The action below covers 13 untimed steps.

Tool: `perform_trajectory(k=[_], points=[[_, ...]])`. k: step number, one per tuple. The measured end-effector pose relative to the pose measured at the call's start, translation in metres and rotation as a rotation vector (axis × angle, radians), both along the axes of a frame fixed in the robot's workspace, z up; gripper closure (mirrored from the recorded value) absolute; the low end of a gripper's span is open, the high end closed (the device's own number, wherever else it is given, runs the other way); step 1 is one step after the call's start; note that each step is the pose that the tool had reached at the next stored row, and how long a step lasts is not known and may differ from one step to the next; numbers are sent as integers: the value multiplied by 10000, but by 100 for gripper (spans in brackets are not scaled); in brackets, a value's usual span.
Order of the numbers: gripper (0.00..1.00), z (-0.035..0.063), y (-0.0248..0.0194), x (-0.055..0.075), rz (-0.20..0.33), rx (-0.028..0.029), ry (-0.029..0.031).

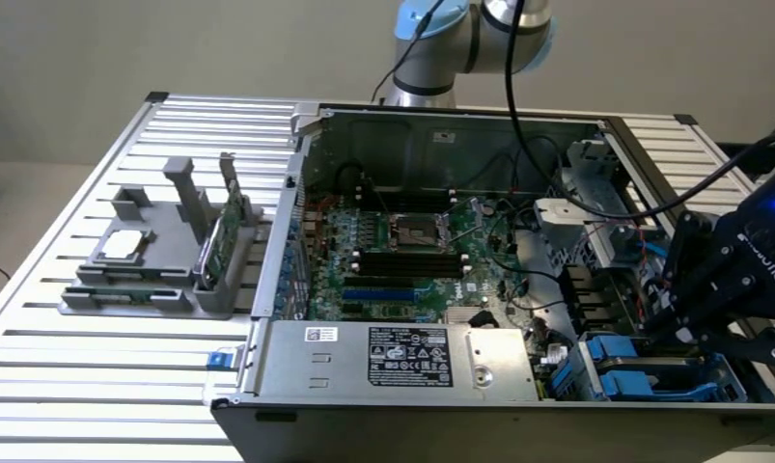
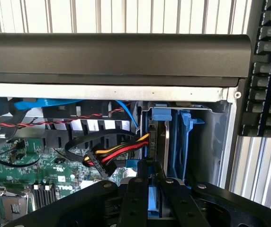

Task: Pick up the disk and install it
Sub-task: 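Insert the second disk wire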

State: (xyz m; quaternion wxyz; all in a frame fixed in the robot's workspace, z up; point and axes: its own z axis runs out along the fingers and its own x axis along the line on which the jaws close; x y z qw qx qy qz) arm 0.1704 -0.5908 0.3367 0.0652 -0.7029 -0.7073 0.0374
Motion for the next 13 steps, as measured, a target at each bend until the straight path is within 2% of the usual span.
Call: perform_trajectory(k=[13], points=[[84, -19, -26, 9, 8, 88, 0]])
